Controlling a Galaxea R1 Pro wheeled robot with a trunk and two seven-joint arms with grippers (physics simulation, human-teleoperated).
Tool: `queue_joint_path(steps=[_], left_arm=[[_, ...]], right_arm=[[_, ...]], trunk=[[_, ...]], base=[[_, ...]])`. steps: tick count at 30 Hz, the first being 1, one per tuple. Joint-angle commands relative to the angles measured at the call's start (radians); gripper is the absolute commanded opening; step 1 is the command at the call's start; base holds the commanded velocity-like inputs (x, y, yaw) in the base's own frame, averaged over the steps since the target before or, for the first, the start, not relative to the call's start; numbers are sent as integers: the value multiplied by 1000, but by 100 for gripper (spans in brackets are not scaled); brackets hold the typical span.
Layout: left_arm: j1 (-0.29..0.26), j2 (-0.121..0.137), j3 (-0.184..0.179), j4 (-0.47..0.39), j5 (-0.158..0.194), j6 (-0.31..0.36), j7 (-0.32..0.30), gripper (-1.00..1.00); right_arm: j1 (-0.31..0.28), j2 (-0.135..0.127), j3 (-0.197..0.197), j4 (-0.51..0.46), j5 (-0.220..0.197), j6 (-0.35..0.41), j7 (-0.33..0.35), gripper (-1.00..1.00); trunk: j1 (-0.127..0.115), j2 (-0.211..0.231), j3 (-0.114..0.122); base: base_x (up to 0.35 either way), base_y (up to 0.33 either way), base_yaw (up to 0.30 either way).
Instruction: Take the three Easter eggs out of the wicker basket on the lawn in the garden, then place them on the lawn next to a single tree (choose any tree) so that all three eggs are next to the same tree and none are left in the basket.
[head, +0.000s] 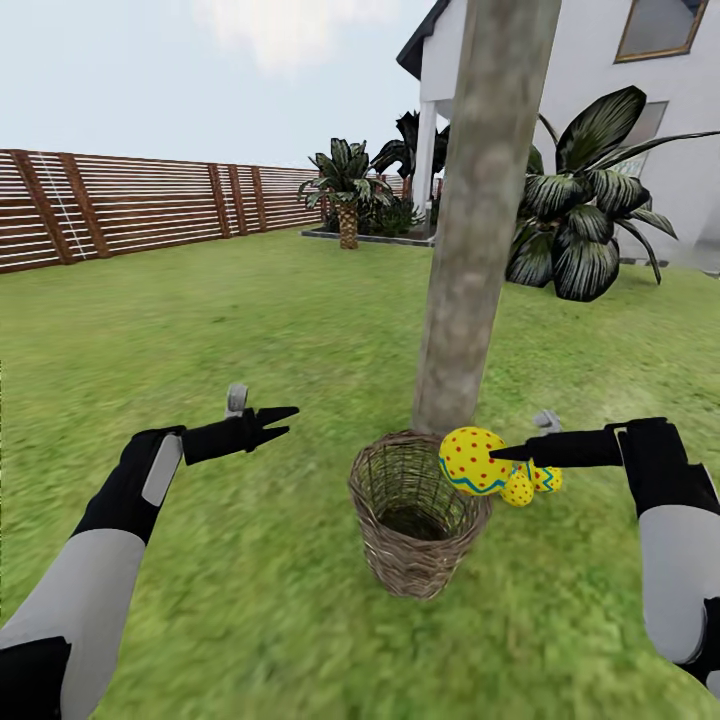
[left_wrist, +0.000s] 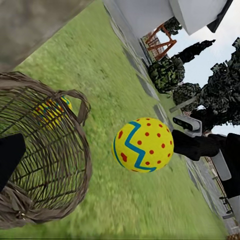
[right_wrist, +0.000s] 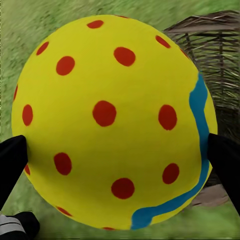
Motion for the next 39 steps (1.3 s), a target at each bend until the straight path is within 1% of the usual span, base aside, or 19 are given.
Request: queue_joint_path(steps=[1, 9, 13, 15, 16, 18, 27, 29, 31, 33, 35, 36, 37, 39], left_arm=[[-1, -1, 1, 0, -3, 4, -4, 100], [-1, -1, 1, 0, -5, 4, -3, 100], [-1, 0, 1, 0, -6, 4, -2, 100], [-1, 0, 1, 0, -6, -13, -2, 100], [-1, 0, 0, 0, -4, -44, -2, 100], [-1, 0, 0, 0, -3, -61, -2, 100], [-1, -1, -1, 0, -3, -65, -2, 100], [-1, -2, -2, 0, -3, -65, -2, 100], [-1, -4, -3, 1, -4, -65, -2, 100], [-1, -8, -5, 1, -5, -65, -1, 100], [-1, -10, -6, 2, -5, -65, -1, 100], [-1, -11, -6, 2, -5, -65, -1, 100], [-1, -11, -6, 2, -5, -65, -1, 100], [-1, -11, -7, 2, -5, -65, 1, 100]], right_arm=[[-1, 1, -3, -1, 10, 10, 9, -100], [-1, 1, -3, -1, 10, 10, 9, -100], [-1, 0, -3, -1, 10, 10, 9, -100], [-1, -1, -3, -1, 9, 10, 9, -100], [-1, -2, -3, -1, 9, 10, 9, -100], [-1, -2, -3, -1, 9, 10, 9, -100], [-1, -2, -3, -1, 11, 10, 9, -100], [-1, -2, -4, 0, 13, 8, 2, -100], [-1, -9, -5, -1, 15, 5, -12, -100], [-1, -12, -5, 1, 15, -10, -81, -100], [-1, -9, -4, 4, 15, -28, -181, -100], [-1, -7, -4, 5, 14, -48, -253, -100], [-1, -7, -3, 6, 13, -56, -289, -100], [-1, -6, -3, 7, 13, -61, -320, -100]], trunk=[[-1, 0, -1], [-1, 0, -1], [-1, 0, -1], [-1, 0, -1], [-1, 0, -1], [-1, 0, -1], [-1, 0, -1], [-1, 0, -1], [-1, 0, -1], [-1, 0, -1], [-1, 0, -1], [-1, 0, -1], [-1, 0, -1], [-1, 0, -1]], base=[[-266, -108, 0], [-304, -121, 0], [-225, -221, 0], [-40, -309, 0], [-9, -322, 0], [-3, -325, 0], [41, -326, 0], [139, -325, 0], [146, -325, 0], [154, -323, 0], [158, -322, 0], [159, -322, 0], [159, -322, 0], [159, -322, 0]])
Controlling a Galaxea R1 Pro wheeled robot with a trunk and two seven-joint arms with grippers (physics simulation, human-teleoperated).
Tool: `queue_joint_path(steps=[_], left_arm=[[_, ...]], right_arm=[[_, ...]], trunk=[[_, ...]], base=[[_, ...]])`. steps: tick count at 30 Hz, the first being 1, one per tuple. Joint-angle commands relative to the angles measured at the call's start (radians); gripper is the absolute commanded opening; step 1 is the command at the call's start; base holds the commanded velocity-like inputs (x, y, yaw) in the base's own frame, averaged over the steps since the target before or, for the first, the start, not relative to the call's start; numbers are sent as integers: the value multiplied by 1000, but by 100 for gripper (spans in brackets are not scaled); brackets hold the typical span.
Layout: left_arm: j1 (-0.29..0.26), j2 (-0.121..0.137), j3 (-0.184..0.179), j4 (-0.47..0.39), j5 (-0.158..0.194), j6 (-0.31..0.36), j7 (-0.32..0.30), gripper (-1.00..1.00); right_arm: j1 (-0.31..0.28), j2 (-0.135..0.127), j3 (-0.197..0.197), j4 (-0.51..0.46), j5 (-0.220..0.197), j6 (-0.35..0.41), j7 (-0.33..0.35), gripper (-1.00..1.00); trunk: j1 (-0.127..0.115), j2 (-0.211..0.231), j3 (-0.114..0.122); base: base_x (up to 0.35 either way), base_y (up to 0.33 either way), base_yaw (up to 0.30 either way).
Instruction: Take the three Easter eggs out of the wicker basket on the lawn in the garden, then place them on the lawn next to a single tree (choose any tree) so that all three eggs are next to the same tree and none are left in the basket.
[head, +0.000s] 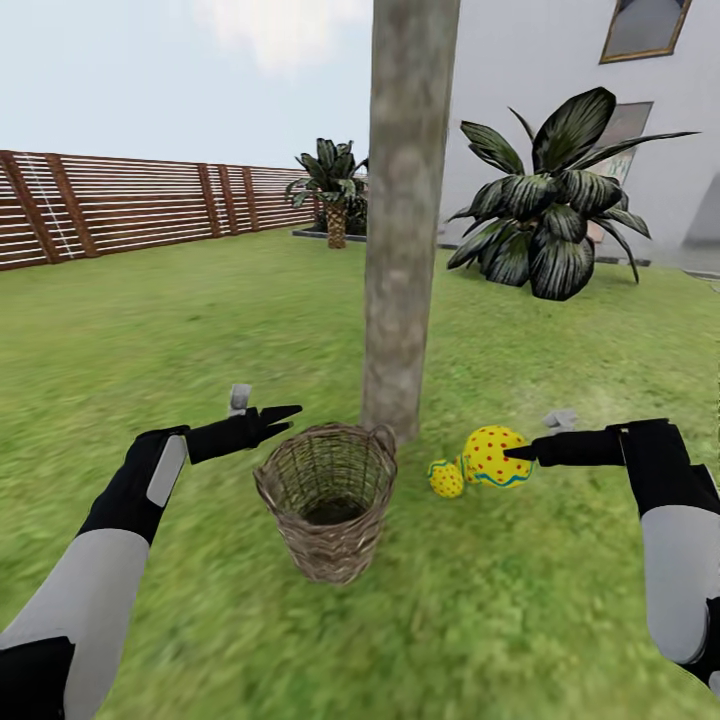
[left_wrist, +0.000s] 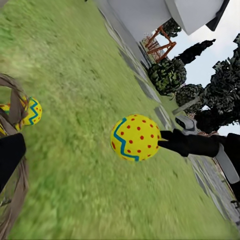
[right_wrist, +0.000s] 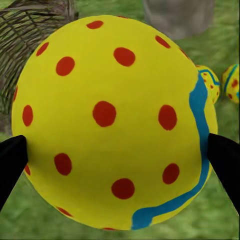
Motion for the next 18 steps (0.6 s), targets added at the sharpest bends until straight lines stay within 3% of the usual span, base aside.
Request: queue_joint_path(steps=[1, 4, 7, 10, 14, 18], left_arm=[[-1, 0, 1, 0, 0, 4, -2, 100], [-1, -1, 1, 0, 0, 4, -2, 100], [-1, -2, 1, 1, 0, 4, -1, 100], [-1, -4, 0, 38, 0, 4, -1, 100], [-1, -22, 0, 47, -2, 4, -1, 100], [-1, -24, 1, 47, -2, 4, -1, 100]], right_arm=[[-1, 1, -3, -1, 6, 4, 1, -100], [-1, 3, -3, 6, 6, -14, -34, -100], [-1, 12, -2, 15, 6, -21, -217, -100], [1, 55, -1, 66, 11, -30, -407, -100], [6, 104, 0, 123, 16, -71, -502, -100], [19, 114, 0, 128, 9, -82, -610, -100]], trunk=[[0, 0, -1], [0, 0, -1], [0, 0, -1], [0, 0, -1], [0, 0, -2], [0, 0, -2]], base=[[158, -322, 0], [158, -322, 0], [158, -322, 0], [176, -314, 0], [199, -295, 0], [208, -288, 0]])
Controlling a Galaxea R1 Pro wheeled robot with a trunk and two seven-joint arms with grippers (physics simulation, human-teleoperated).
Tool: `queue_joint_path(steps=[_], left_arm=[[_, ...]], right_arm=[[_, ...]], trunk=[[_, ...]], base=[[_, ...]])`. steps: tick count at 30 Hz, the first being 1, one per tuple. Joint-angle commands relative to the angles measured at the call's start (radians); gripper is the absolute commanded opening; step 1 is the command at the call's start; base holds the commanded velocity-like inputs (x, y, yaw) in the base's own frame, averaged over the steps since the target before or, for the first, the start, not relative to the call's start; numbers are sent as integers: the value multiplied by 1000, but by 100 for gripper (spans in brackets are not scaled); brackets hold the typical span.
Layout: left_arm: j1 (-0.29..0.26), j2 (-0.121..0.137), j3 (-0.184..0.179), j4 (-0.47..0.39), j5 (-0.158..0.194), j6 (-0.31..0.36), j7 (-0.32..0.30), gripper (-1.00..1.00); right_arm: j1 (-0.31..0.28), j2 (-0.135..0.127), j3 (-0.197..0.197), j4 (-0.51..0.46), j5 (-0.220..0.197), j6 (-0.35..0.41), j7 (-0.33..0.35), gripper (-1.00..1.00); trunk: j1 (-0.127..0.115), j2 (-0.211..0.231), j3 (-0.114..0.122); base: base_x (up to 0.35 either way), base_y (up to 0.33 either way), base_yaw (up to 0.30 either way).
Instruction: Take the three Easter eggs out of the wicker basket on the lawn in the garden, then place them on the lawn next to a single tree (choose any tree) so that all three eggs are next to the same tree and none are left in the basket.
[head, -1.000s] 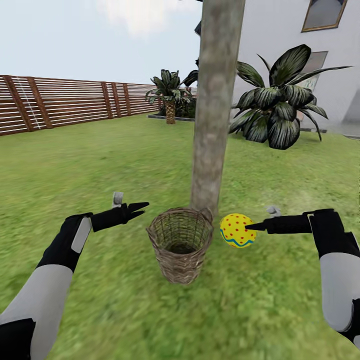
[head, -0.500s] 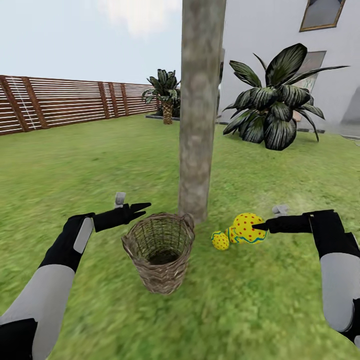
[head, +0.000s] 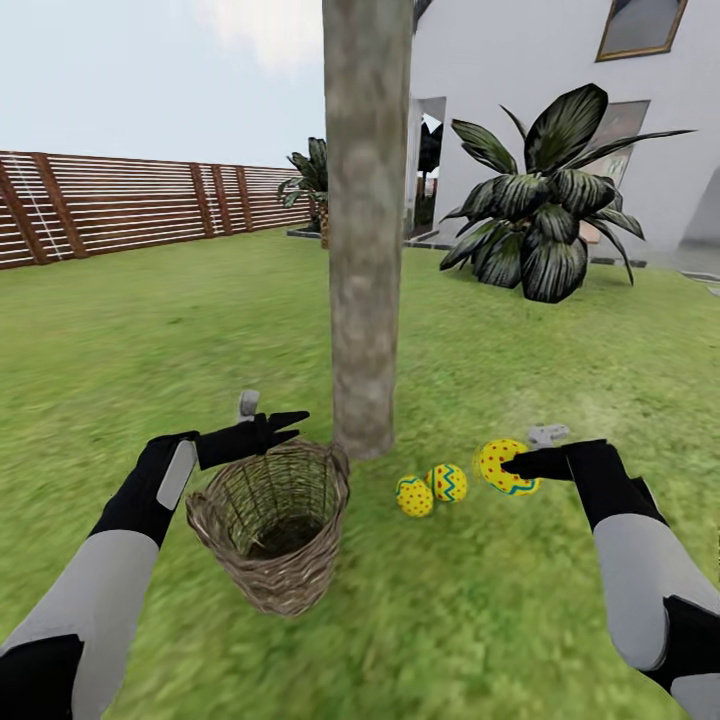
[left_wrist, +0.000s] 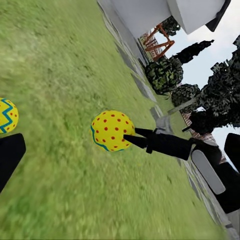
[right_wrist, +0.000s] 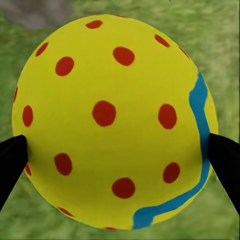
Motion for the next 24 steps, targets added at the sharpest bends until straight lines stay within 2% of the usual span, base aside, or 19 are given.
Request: queue_joint_path(steps=[1, 4, 10, 15, 18, 20, 24], left_arm=[[-1, -4, 1, 0, 0, 4, -3, 100], [-1, -20, 1, 0, 1, 4, -3, 100], [11, -26, 1, 0, 10, -34, -6, 100], [12, -28, 1, 1, 9, -40, -5, 100], [12, -40, 1, 0, 5, -40, -4, 100], [12, -50, 1, 0, 3, -40, -4, 100], [12, -52, 1, 1, 4, -40, -4, 100]], right_arm=[[1, 2, -4, -1, 8, -15, -4, -100], [1, 6, -4, -2, 7, -37, -11, -100], [1, 7, -4, -3, 6, -41, -11, -100], [1, 8, -4, -3, 6, -42, -13, -100], [2, 8, -4, -2, 7, -42, -13, -100], [2, 9, -4, -1, 7, -42, -13, -100], [3, 23, -4, -1, 15, -53, -22, -100]], trunk=[[0, 0, -1], [0, 0, -1], [0, 0, -1], [0, 0, -1], [0, 0, -1], [0, 0, -1], [0, 0, -1]], base=[[208, -288, 0], [199, -282, 0], [42, -110, 0], [1, -314, 0], [0, -333, 6], [0, -333, 182], [0, -333, 272]])
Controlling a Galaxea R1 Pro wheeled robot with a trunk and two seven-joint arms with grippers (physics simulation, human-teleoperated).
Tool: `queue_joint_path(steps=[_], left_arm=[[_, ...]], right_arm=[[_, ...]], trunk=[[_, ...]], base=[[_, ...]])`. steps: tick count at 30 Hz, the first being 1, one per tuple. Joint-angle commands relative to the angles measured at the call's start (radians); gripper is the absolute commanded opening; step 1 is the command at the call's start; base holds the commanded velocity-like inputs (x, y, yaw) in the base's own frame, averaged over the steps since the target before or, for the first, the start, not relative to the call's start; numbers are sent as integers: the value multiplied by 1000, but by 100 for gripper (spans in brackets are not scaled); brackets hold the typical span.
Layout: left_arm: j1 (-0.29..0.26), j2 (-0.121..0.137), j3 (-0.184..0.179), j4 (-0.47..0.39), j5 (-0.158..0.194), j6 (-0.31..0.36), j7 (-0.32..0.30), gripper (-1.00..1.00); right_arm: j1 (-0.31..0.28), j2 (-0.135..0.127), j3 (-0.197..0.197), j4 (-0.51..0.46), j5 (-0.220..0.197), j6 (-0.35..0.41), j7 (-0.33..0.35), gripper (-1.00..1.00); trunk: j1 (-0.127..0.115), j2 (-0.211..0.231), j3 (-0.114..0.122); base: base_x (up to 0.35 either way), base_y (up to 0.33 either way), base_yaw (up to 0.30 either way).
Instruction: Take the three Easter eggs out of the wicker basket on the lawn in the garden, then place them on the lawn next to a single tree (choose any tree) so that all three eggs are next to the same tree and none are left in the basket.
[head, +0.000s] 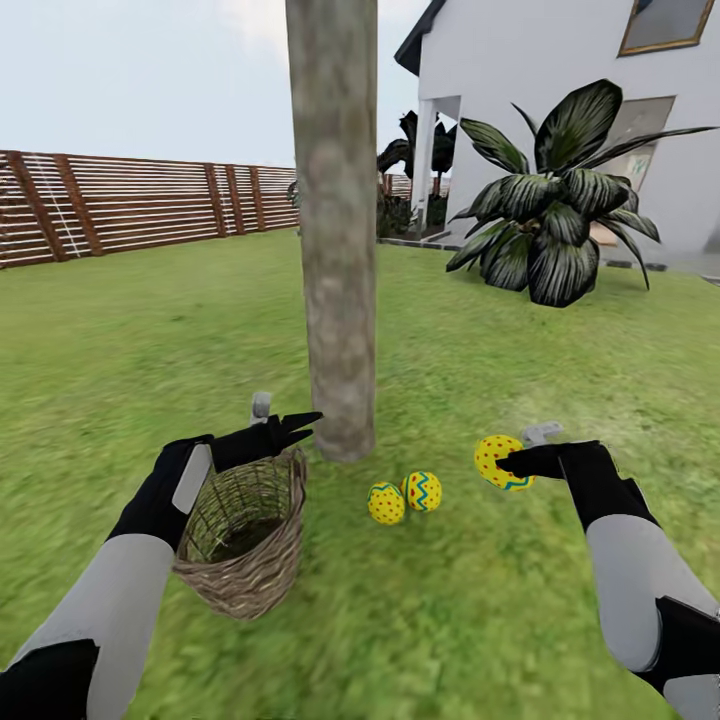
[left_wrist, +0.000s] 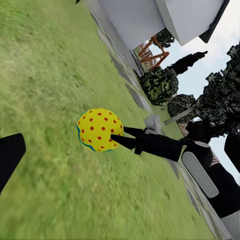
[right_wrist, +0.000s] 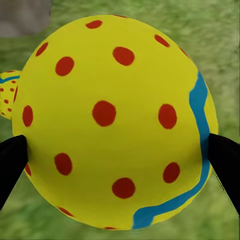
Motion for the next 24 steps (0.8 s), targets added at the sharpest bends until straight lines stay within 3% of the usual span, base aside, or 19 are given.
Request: queue_joint_path(steps=[1, 24], left_arm=[[-1, 0, 1, 0, 1, 5, -2, 100], [-1, -4, 1, 1, 3, 5, -2, 100]], right_arm=[[0, 2, -4, -2, 11, 0, 6, -100], [0, 4, -4, -2, 11, -1, 3, -100]], trunk=[[0, 0, -1], [0, 0, -1]], base=[[0, -333, 284], [0, -333, 285]])
